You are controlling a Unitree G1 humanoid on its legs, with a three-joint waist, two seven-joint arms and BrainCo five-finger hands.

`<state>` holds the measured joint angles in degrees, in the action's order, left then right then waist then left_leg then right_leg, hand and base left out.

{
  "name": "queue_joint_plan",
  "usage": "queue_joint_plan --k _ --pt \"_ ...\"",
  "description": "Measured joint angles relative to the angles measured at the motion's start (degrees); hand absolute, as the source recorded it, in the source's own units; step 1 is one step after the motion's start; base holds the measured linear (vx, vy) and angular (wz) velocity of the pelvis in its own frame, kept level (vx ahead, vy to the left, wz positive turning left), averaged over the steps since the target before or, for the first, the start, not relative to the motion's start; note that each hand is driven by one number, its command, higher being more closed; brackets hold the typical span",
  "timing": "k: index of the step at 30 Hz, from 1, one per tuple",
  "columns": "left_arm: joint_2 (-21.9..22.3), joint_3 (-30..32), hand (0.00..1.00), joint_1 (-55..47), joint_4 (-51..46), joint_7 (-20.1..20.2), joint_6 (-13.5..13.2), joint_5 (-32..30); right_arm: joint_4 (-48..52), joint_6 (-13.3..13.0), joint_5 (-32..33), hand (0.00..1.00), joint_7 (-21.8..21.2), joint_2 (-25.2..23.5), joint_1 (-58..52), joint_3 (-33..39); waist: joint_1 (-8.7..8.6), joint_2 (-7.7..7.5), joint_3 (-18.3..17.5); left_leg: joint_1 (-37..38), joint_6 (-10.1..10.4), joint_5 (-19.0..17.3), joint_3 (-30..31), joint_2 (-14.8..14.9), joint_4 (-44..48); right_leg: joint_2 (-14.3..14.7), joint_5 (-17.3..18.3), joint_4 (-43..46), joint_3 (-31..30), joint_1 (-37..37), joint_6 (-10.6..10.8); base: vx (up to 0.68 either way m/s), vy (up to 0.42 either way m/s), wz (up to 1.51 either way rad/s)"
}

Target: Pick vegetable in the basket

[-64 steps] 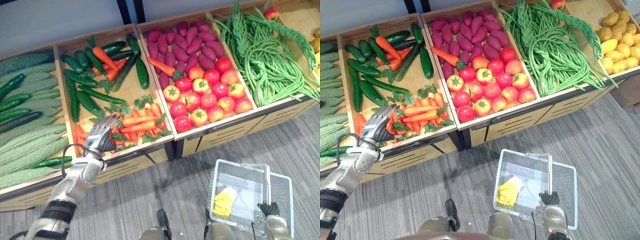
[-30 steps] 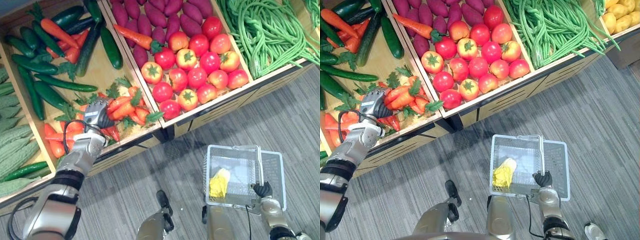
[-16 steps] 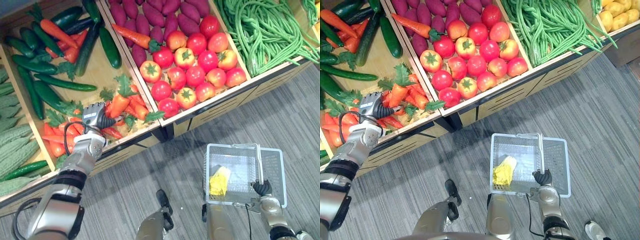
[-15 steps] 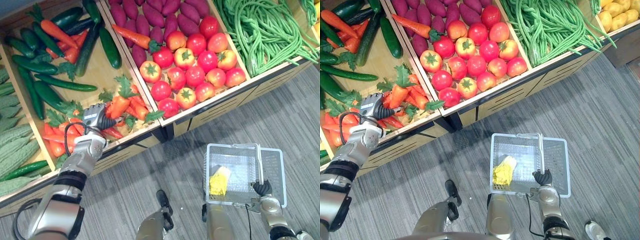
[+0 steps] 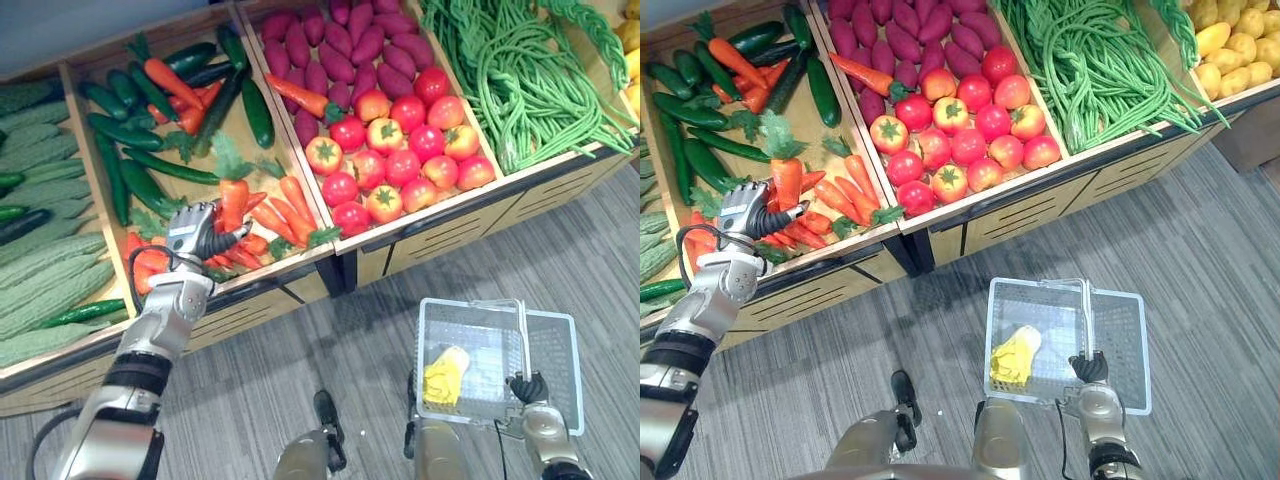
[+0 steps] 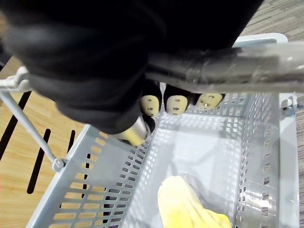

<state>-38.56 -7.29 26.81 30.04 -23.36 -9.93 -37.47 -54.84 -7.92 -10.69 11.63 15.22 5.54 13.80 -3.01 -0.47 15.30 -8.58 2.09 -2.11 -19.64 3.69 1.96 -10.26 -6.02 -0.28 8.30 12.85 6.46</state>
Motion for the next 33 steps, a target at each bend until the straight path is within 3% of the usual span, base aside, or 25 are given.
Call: queue_joint_plan --k 14,20,24,27,29,33 --pt "-1.37 1.29 1.0 -7.1 -9.72 1.25 -2.93 -1.51 -0.25 1.74 -4.99 1.0 -0.42 1.51 -2.24 1.6 0.76 -0.19 -7.04 4.17 0.55 2.73 1.22 -0.17 -5.24 1.06 0.24 -1.63 1.29 -3.22 -0.43 0.0 -0.007 0.03" --pt "-1.42 1.42 1.0 -9.7 -17.07 2.08 -5.78 -1.02 -0.08 2.14 -7.5 1.0 -1.05 8.24 -0.7 0.78 1.2 -0.18 -8.32 6.85 0.58 2.89 -0.47 -0.64 -7.0 1.08 0.2 -1.87 -0.21 -4.19 -0.4 0.01 0.001 -0.13" --pt "-1.73 1.35 1.0 -12.4 -21.41 3.61 -7.31 -0.9 4.2 2.07 -8.34 1.0 -3.32 14.58 0.41 -6.53 0.79 -0.45 -9.15 8.14 0.78 2.48 -3.54 -0.63 -7.34 1.5 -0.37 -2.25 -3.86 -3.67 -0.03 0.0 -0.012 -0.4" --pt "-2.83 0.49 1.0 -14.53 -23.47 4.75 -9.17 0.85 7.81 -0.26 -9.67 1.0 -5.83 19.0 2.66 -12.49 0.38 -0.91 -9.62 9.64 1.08 1.41 -8.05 -0.55 -7.34 2.2 -1.53 -3.18 -8.41 -3.04 0.29 -0.02 -0.024 -0.77" --pt "-2.86 -0.09 1.0 -14.86 -25.37 6.1 -10.7 1.45 9.86 -1.69 -9.67 1.0 -7.2 21.51 3.2 -14.59 -0.8 -1.02 -10.02 10.42 1.16 0.9 -9.7 -0.64 -7.23 2.43 -1.75 -3.35 -10.15 -2.99 0.6 0.0 -0.023 -0.43" --pt "-2.91 -3.95 1.0 -15.01 -27.39 7.81 -11.65 3.63 12.24 -2.62 -9.67 1.0 -8.7 23.81 4.16 -17.93 -1.49 -1.1 -10.77 12.08 1.39 -0.53 -12.98 -0.55 -6.46 3.1 -2.29 -3.52 -13.64 -3.13 0.92 0.02 -0.019 -0.45"
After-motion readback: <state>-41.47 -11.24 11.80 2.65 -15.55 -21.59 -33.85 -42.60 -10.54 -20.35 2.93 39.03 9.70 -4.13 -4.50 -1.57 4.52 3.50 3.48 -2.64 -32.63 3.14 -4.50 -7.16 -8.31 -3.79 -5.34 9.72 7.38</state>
